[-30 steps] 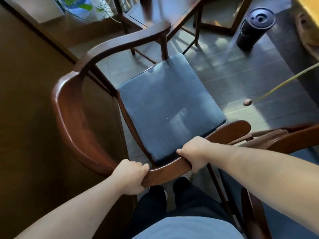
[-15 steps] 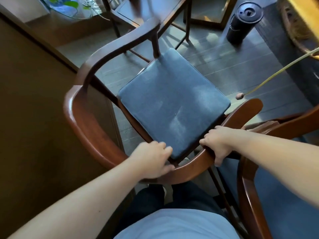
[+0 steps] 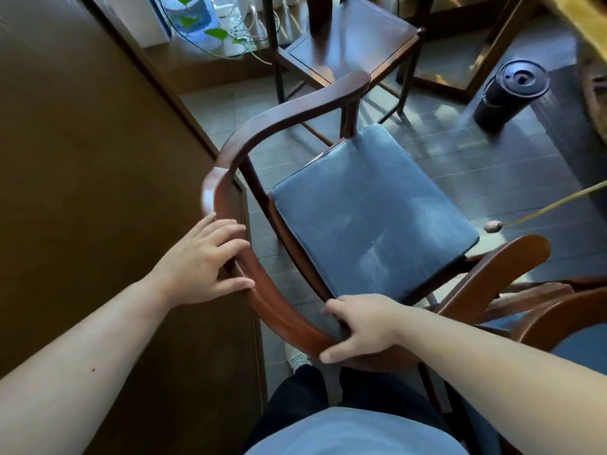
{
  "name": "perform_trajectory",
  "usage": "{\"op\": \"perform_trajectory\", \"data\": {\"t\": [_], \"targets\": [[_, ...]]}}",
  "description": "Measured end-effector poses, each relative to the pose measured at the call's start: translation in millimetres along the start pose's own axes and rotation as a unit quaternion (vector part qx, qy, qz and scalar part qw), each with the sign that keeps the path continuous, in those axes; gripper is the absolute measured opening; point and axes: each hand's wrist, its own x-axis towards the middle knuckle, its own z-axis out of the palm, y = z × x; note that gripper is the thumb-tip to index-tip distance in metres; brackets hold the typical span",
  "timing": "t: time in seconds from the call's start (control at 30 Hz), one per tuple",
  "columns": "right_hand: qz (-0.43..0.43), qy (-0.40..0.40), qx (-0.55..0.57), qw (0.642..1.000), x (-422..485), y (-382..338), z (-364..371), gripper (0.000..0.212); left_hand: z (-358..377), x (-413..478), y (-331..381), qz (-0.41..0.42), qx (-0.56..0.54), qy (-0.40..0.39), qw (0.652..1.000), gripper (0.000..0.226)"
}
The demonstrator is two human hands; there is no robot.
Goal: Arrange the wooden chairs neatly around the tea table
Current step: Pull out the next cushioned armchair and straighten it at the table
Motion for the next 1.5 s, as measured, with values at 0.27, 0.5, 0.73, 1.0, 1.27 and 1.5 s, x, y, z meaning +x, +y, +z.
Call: {"op": "perform_trajectory", "data": {"t": [0.27, 0.5, 0.73, 1.0, 1.27, 1.5], "targets": [[0.035, -0.005, 0.321, 0.946, 59, -58, 5, 0.112, 7, 13, -23, -0.364, -0.289, 0.097, 0.88, 0.092], [0.192, 0.037, 0.507, 0.84, 94, -58, 13, 0.089, 31, 46, -17, -0.516, -0.64, 0.086, 0.563, 0.045], [0.208, 0.084, 0.459, 0.86, 109, -64, 14, 0.1, 32, 52, -20, -0.517, -0.641, 0.108, 0.557, 0.053], [0.222, 0.146, 0.473, 0.84, 120, -46, -23, 0.101, 3, 105, -34, -0.473, -0.627, 0.105, 0.61, 0.041], [0.242, 0.186, 0.5, 0.811, 124, -10, -52, 0.098, -14, 174, -26, -0.43, -0.608, 0.067, 0.664, 0.034], [0.22, 0.181, 0.557, 0.78, 108, 10, -65, 0.082, -21, 209, -16, -0.382, -0.599, 0.028, 0.703, 0.035]]}}
